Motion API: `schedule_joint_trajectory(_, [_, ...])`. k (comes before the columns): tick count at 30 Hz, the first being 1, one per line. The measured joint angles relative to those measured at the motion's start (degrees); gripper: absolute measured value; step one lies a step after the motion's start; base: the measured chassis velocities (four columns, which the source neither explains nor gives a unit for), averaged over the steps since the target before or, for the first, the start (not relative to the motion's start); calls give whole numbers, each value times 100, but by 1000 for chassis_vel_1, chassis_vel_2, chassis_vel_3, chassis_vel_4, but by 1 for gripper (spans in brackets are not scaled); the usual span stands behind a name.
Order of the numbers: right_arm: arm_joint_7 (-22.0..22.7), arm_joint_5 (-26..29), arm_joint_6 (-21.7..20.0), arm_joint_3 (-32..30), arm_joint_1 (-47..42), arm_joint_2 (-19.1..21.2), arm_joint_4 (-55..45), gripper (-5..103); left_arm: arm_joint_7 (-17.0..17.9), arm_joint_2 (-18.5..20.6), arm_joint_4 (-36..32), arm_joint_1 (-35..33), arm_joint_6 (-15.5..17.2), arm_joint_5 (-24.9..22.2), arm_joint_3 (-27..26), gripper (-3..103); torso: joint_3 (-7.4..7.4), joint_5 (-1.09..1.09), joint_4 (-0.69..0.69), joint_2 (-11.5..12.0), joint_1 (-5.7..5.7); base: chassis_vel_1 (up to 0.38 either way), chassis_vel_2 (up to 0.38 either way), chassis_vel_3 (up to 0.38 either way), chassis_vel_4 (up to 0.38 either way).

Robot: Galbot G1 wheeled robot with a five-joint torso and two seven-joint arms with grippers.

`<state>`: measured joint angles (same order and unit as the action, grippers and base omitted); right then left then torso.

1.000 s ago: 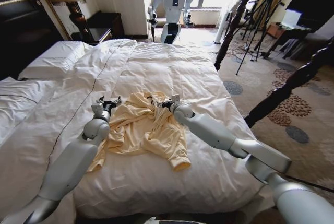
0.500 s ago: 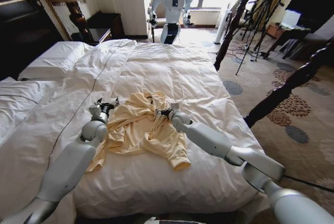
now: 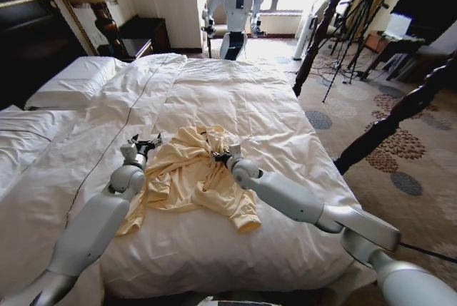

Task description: Pick up the clothes from the bed and hang them on the clothes hanger.

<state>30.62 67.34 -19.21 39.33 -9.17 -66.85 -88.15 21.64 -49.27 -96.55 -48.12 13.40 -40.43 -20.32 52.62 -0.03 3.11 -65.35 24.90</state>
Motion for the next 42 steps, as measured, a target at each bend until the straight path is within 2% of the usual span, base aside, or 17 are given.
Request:
schedule_joint_trajectory(2, [39, 74, -22, 38, 22, 36, -98, 33, -4, -1, 4, -6, -2, -1, -9, 100, 0, 0, 0, 0, 0, 0, 0, 0, 0])
schedule_joint_trajectory(9, [194, 593, -92, 389, 67, 311, -802, 0, -17, -27, 44, 3, -20, -11, -29, 100, 0, 0, 1, 0, 0, 0, 0, 0, 0])
schedule_joint_trajectory(16, [774, 1010, -528, 501, 27, 536, -1284, -5, -17, -56, 54, -28, -41, -3, -62, 100, 0, 0, 1, 0, 0, 0, 0, 0, 0])
schedule_joint_trajectory(21, [741, 834, -604, 273, 272, 629, -1193, -5, -37, -57, 50, -108, -56, 12, -138, 100, 0, 1, 0, 0, 0, 0, 0, 0, 0])
schedule_joint_trajectory(23, [374, 505, -725, 167, 534, 690, -829, -5, -49, -59, 22, -167, -63, 17, -189, 100, 0, 0, 0, 0, 0, 0, 0, 0, 0])
schedule_joint_trajectory(24, [-96, 148, -833, 120, 809, 702, -321, -5, -55, -70, -11, -219, -67, 20, -232, 100, 0, -1, 0, 0, 1, 0, 0, 0, 0])
schedule_joint_trajectory(25, [-96, 148, -833, 120, 809, 702, -321, -5, -55, -70, -11, -219, -67, 20, -232, 100, 0, -1, 0, 0, 1, 0, 0, 0, 0])
schedule_joint_trajectory(27, [-563, -156, -934, 121, 1054, 635, 242, -4, -59, -88, -29, -260, -70, 29, -266, 100, 0, 0, 2, 0, 1, 0, 0, 0, 0])
schedule_joint_trajectory(28, [-877, -405, -945, 143, 1177, 515, 683, -2, -59, -103, -39, -277, -73, 33, -282, 100, 0, 0, 2, 0, 1, 0, 0, 0, 0])
schedule_joint_trajectory(30, [-1072, -588, -936, 148, 1220, 399, 998, 0, -59, -106, -54, -293, -75, 34, -298, 100, 1, 0, 3, 0, 1, 0, 0, 0, 0])
schedule_joint_trajectory(33, [-1656, -1076, -771, 141, 1249, -76, 1943, 13, -57, -89, -87, -329, -79, 27, -348, 100, 1, -1, 0, 0, 1, 0, 0, 0, 0])
schedule_joint_trajectory(34, [-1656, -1076, -771, 141, 1249, -76, 1943, 13, -57, -89, -87, -329, -79, 27, -348, 100, 1, -1, 0, 0, 1, 0, 0, 0, 0])
schedule_joint_trajectory(36, [-1918, -1348, -676, 141, 1239, -424, 2522, 17, -50, -56, -87, -341, -100, 11, -380, 100, 1, -1, 0, 0, 1, 0, 0, 0, 0])
schedule_joint_trajectory(38, [-1947, -1387, -668, 142, 1235, -477, 2603, 22, -49, -51, -87, -343, -104, 8, -386, 100, 1, -1, 0, 0, 1, 0, 0, 0, 0])
schedule_joint_trajectory(40, [-2229, -1737, -640, 189, 1182, -958, 3282, 33, -46, 9, -52, -417, -157, -24, -495, 100, 1, -1, -1, 0, 2, 0, 0, 0, 0])
schedule_joint_trajectory(41, [-2269, -1758, -648, 216, 1172, -1003, 3327, 39, -47, 16, -40, -434, -166, -25, -518, 100, 1, -1, -1, 0, 2, 0, 0, 0, 0])
schedule_joint_trajectory(42, [-2269, -1758, -648, 216, 1172, -1003, 3327, 39, -47, 16, -40, -434, -166, -25, -518, 100, 1, -1, -1, 0, 2, 0, 0, 0, 0])
